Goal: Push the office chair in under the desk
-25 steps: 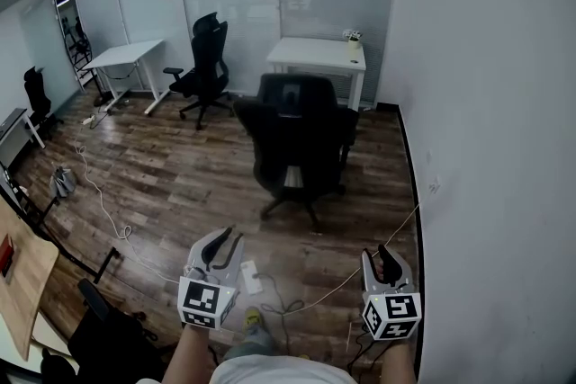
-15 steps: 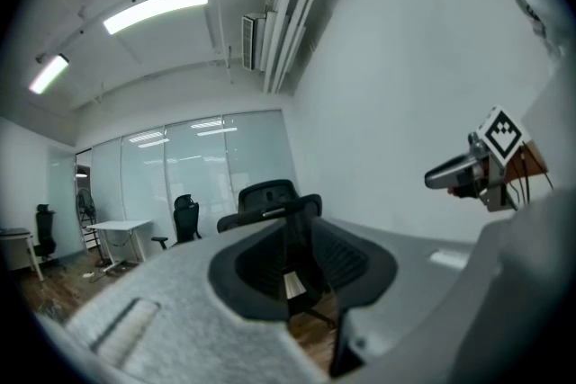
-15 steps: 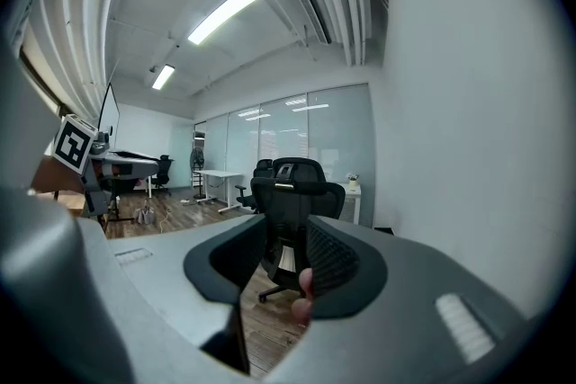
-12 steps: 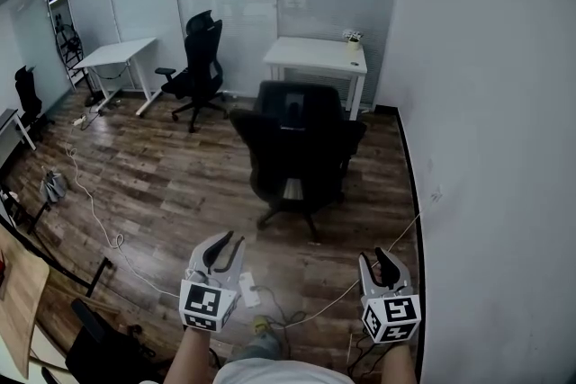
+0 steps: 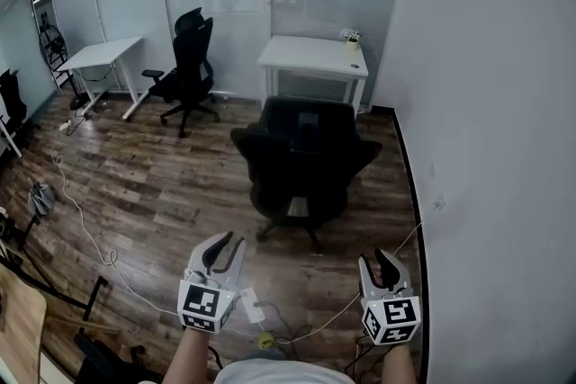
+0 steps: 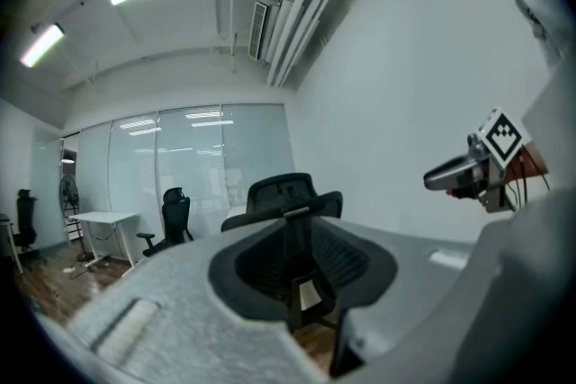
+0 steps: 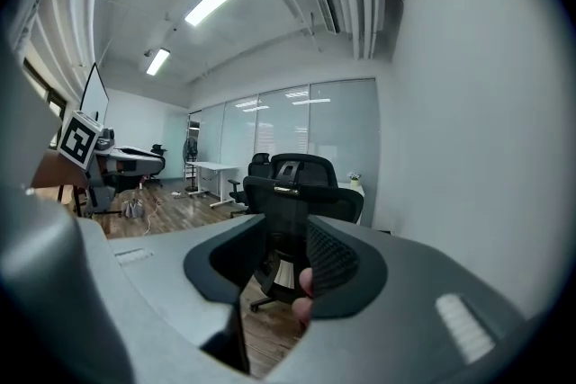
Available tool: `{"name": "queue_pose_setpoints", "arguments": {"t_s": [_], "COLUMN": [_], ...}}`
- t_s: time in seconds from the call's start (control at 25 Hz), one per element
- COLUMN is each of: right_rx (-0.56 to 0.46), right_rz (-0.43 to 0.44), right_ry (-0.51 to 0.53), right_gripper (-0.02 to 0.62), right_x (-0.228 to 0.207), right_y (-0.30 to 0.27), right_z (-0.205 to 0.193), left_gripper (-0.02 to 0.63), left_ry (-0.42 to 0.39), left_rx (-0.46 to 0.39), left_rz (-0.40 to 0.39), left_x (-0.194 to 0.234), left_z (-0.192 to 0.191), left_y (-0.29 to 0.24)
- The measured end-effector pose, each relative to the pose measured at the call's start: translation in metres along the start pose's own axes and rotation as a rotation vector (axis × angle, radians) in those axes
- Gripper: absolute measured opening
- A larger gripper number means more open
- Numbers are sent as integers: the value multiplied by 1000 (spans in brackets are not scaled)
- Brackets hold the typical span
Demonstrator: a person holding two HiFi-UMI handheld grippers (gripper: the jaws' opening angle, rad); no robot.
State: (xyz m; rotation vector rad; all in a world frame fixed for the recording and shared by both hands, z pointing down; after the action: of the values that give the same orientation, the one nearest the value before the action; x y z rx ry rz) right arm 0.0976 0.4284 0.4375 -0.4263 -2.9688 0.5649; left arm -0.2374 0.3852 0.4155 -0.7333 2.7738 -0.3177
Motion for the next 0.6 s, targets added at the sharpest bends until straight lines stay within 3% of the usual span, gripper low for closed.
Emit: {"name": "queue_pose_setpoints", "arguments": {"t_s": [0.24, 0.6], "right_rx": [-7, 8], "right_rz": [-23, -69], "right_ry": [10, 21], "right_gripper": [121, 123], "right_x": [23, 29], "right_y": [-36, -58], "right_z": [21, 33], "left_gripper": [86, 86], "left_ry": [-10, 6], "left_rx": [-12, -6], "left_rz": [-37, -89], "left_x": [44, 69], "left_z": [-2, -10], "left_y": [-23, -47]}}
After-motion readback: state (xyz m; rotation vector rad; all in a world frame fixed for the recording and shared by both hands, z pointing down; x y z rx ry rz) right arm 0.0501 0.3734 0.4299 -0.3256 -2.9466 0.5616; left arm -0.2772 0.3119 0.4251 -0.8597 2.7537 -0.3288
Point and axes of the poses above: the fingertips, and each gripper's own axes: y backward along the fingers, x to its left, z out of its top, the point moved 10 cm from there along y, backward along the fingers, and after that the axes turned 10 degrees about x, right-handed, at the moved point
